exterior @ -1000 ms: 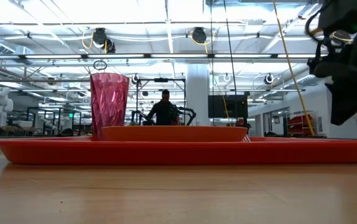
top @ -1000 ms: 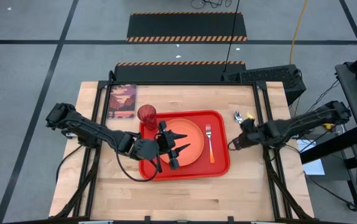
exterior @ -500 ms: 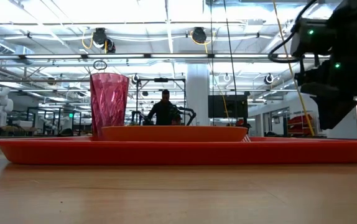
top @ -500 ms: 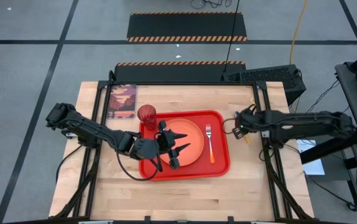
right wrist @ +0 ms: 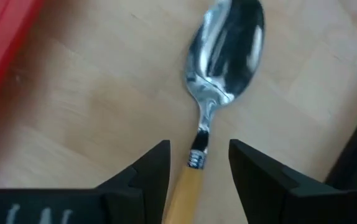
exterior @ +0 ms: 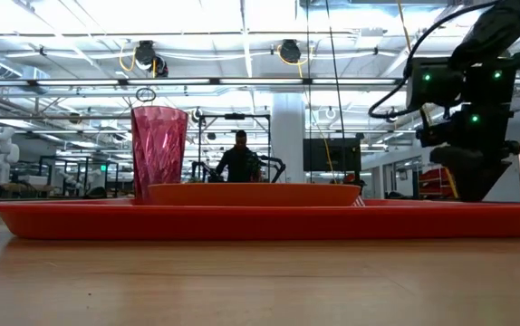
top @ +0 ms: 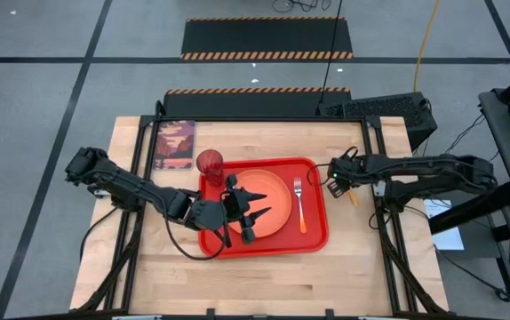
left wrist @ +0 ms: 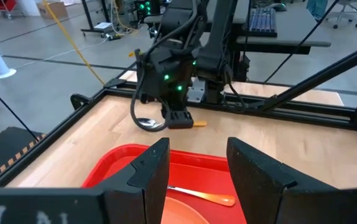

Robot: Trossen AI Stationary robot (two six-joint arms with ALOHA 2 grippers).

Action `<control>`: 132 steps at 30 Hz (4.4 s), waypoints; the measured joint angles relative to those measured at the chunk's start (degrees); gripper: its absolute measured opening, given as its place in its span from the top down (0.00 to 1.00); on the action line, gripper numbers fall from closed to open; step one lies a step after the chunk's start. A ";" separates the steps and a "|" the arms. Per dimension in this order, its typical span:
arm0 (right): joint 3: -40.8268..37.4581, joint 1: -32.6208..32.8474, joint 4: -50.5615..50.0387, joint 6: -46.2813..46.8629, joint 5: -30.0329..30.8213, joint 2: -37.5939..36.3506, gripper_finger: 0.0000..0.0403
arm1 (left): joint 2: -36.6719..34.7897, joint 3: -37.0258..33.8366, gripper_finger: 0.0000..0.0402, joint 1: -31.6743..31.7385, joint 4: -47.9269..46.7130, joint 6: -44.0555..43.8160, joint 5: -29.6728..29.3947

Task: Pick and place plate/cup/fork/spoon on tray
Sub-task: Put the orange spoon on the right side of the white orange fork

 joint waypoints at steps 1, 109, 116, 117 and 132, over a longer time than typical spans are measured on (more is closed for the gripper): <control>0.00 0.00 0.74 -0.42 0.02 0.70 0.62 | 0.00 0.00 0.59 0.01 0.03 0.00 -0.01; -3.56 33.47 28.26 9.54 4.50 -13.33 0.90 | 0.57 0.01 0.59 -1.27 -6.08 -0.75 3.99; -3.54 35.63 49.61 -2.87 4.53 -10.83 0.89 | 0.61 -2.40 0.59 -0.74 -2.77 -2.50 6.03; -3.52 36.09 52.72 -4.99 4.48 -10.16 0.89 | 0.61 -2.84 0.59 -0.65 -1.33 -2.54 6.03; -3.45 45.04 89.95 -26.79 4.36 4.74 0.89 | 2.63 -11.58 0.31 -0.69 26.24 1.55 10.90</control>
